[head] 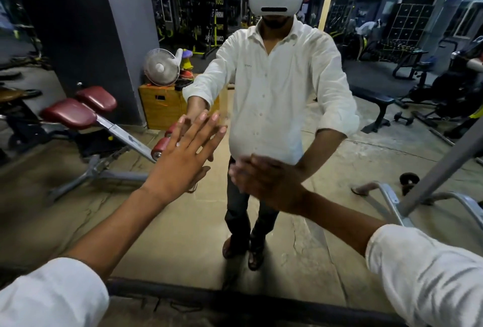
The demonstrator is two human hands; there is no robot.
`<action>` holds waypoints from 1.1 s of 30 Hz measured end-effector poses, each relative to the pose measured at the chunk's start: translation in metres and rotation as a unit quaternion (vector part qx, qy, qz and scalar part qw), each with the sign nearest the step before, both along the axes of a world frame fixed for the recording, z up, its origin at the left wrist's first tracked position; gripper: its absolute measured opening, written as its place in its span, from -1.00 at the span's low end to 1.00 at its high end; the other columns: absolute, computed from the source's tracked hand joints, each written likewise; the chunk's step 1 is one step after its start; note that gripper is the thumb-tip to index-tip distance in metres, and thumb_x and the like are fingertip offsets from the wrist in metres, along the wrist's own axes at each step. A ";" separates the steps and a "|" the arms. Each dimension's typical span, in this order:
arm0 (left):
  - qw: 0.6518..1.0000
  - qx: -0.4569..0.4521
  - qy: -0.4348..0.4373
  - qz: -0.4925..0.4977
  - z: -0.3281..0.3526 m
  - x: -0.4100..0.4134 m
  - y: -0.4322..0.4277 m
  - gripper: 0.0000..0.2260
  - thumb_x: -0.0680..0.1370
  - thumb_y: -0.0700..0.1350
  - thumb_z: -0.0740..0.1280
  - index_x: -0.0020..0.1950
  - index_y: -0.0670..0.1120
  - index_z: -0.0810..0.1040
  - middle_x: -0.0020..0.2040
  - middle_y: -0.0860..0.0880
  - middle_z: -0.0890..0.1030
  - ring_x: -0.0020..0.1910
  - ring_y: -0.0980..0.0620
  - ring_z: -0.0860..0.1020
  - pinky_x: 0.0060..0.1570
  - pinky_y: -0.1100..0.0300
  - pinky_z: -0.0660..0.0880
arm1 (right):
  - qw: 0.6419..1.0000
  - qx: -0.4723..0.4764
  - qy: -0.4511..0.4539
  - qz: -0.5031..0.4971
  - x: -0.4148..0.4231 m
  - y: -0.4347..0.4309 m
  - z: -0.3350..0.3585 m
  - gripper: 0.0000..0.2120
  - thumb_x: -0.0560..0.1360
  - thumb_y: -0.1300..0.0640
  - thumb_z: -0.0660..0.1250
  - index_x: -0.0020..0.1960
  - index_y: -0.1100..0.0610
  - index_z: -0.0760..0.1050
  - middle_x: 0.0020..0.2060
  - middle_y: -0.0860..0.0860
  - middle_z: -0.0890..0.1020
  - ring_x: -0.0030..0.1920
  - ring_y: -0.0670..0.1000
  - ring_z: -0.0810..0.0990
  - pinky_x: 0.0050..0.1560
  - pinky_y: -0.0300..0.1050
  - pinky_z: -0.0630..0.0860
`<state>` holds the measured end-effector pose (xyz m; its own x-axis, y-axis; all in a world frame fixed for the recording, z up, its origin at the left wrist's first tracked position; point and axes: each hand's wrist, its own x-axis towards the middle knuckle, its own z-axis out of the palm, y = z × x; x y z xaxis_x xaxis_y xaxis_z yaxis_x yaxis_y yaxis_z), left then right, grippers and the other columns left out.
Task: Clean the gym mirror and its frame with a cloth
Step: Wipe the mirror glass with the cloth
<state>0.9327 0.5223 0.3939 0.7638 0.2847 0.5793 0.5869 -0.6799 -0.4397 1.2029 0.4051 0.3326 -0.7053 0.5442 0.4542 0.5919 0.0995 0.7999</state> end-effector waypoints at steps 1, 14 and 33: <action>1.000 -0.001 -0.001 0.004 0.000 0.001 -0.001 -0.04 0.58 0.08 0.48 0.76 -0.06 -0.10 0.75 -0.15 -0.21 0.73 -0.21 -0.19 0.65 -0.34 0.01 | 0.999 -0.031 -0.036 0.001 0.003 -0.003 -0.013 -0.55 0.74 0.16 0.24 0.62 0.16 0.34 0.59 0.10 0.39 0.61 0.12 0.32 0.66 0.10 0.15; 0.997 0.061 -0.018 -0.036 0.068 -0.033 0.028 -0.26 0.71 0.13 0.29 0.76 -0.09 0.00 0.75 -0.18 -0.07 0.73 -0.21 -0.05 0.65 -0.31 0.03 | 0.993 0.047 0.109 -0.012 -0.021 0.032 0.105 -0.57 0.76 0.19 0.13 0.62 0.21 0.31 0.62 0.18 0.32 0.64 0.25 0.22 0.62 0.24 0.20; 0.994 0.078 -0.044 -0.062 0.123 -0.086 0.098 -0.04 0.57 0.43 0.20 0.76 -0.12 -0.03 0.75 -0.19 -0.12 0.73 -0.25 -0.08 0.64 -0.38 -0.04 | 0.997 0.035 0.068 -0.019 -0.095 0.074 0.211 -0.48 0.71 0.23 0.06 0.66 0.20 0.21 0.66 0.16 0.23 0.67 0.27 0.09 0.66 0.25 0.05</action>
<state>0.8462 0.6200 0.5165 0.7313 0.0919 0.6758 0.5435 -0.6772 -0.4960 1.1075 0.4793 0.5441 -0.6134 0.5339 0.5820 0.6981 0.0219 0.7157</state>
